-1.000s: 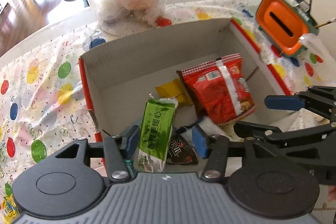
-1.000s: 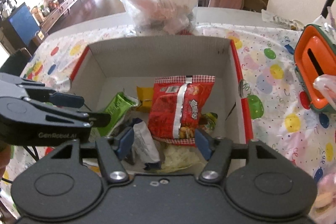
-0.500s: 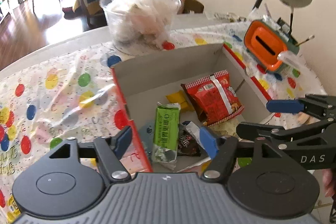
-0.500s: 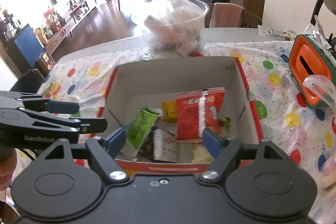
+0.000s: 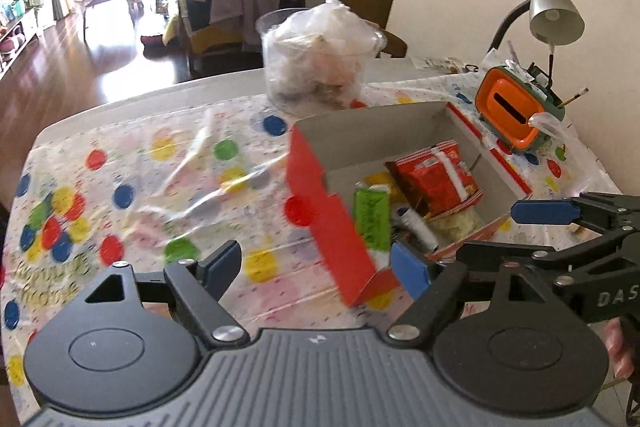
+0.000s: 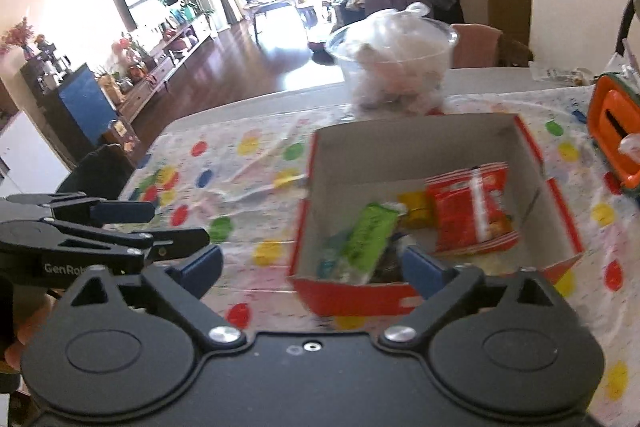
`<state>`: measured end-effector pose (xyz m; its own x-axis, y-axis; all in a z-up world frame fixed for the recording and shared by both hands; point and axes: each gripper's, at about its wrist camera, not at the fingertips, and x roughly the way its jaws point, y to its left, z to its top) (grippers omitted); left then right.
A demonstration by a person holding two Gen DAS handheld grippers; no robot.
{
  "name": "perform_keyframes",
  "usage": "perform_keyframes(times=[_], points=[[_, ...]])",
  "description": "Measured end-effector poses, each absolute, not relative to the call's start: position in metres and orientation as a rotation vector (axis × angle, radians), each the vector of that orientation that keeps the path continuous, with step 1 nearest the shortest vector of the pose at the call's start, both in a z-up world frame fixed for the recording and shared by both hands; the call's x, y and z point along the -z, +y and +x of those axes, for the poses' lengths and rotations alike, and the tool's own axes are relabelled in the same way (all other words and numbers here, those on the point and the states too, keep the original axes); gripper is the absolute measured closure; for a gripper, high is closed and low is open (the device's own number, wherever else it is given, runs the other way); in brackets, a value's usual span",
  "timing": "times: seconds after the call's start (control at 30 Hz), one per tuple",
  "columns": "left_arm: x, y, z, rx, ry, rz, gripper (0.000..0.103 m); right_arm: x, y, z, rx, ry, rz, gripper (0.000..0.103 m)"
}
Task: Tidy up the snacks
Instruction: 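Withdraw both tools from the box toward the yellow pouch and dark packet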
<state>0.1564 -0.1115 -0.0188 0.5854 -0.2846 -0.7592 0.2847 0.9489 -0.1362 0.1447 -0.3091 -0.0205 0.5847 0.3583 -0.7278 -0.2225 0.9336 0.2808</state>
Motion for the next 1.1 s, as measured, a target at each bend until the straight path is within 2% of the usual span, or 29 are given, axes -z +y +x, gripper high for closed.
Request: perform_keyframes(times=[0.7,1.1], points=[[0.068,0.079,0.091,0.183,0.969,-0.061,0.021,0.062,-0.141,0.106,-0.471,1.023,0.082,0.000],[0.102,0.122,0.104,0.246,1.002,0.081,0.021,0.098,-0.078,0.135,-0.489,1.099,0.024,0.002]])
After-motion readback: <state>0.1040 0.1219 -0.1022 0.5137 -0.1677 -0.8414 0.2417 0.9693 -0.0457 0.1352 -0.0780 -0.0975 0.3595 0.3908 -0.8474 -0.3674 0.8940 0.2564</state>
